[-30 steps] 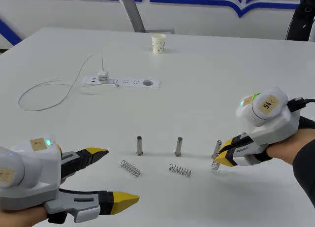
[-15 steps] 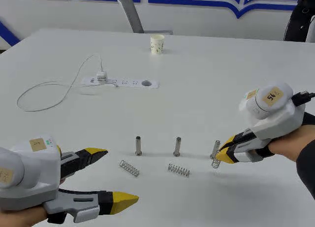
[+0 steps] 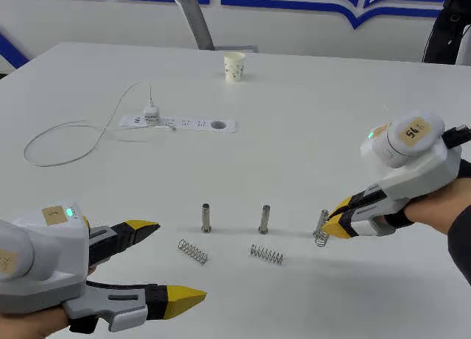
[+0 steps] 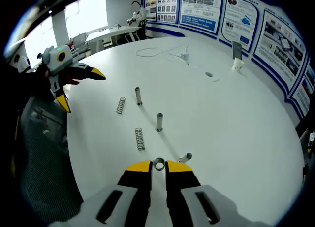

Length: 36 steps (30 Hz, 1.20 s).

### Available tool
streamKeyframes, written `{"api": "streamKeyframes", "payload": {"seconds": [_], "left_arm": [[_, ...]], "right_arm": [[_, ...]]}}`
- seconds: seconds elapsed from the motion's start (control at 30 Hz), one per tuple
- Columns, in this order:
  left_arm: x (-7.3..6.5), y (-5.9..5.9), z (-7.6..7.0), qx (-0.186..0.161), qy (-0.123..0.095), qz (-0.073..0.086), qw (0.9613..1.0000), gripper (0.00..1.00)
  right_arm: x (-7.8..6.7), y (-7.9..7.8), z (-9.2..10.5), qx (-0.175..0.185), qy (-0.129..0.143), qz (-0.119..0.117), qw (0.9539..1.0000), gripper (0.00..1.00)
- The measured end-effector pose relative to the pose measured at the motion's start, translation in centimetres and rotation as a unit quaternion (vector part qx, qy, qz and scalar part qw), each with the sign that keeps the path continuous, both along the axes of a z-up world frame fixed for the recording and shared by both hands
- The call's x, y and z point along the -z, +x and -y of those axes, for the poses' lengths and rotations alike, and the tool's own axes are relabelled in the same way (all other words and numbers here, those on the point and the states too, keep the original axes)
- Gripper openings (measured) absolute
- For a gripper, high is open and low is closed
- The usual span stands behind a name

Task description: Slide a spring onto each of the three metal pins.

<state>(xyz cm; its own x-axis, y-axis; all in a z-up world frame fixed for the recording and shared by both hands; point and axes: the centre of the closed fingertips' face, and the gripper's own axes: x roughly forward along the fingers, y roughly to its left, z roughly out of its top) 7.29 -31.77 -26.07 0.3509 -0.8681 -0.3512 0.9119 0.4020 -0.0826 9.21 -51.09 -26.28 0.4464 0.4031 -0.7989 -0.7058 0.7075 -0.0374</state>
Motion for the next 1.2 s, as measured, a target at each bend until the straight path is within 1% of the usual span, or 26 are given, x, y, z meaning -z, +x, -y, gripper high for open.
{"api": "streamKeyframes", "payload": {"seconds": [0.23,0.6,1.0,1.2], "left_arm": [[0.0,0.0,0.0,-0.001,-0.001,0.000,1.0000,0.79],[-0.1,0.2,0.0,-0.003,-0.003,0.000,1.0000,0.79],[-0.1,0.3,-0.2,-0.005,-0.003,0.001,1.0000,0.79],[0.0,0.2,-0.3,-0.006,-0.003,-0.001,1.0000,0.79]], "right_arm": [[-0.8,0.0,0.1,0.000,-0.001,0.000,1.0000,0.12],[-2.1,0.6,0.6,0.003,-0.005,0.009,0.9999,0.12],[-2.9,1.3,1.0,0.006,-0.007,0.015,0.9998,0.12],[-3.1,2.0,1.4,0.010,-0.012,0.018,0.9997,0.12]]}}
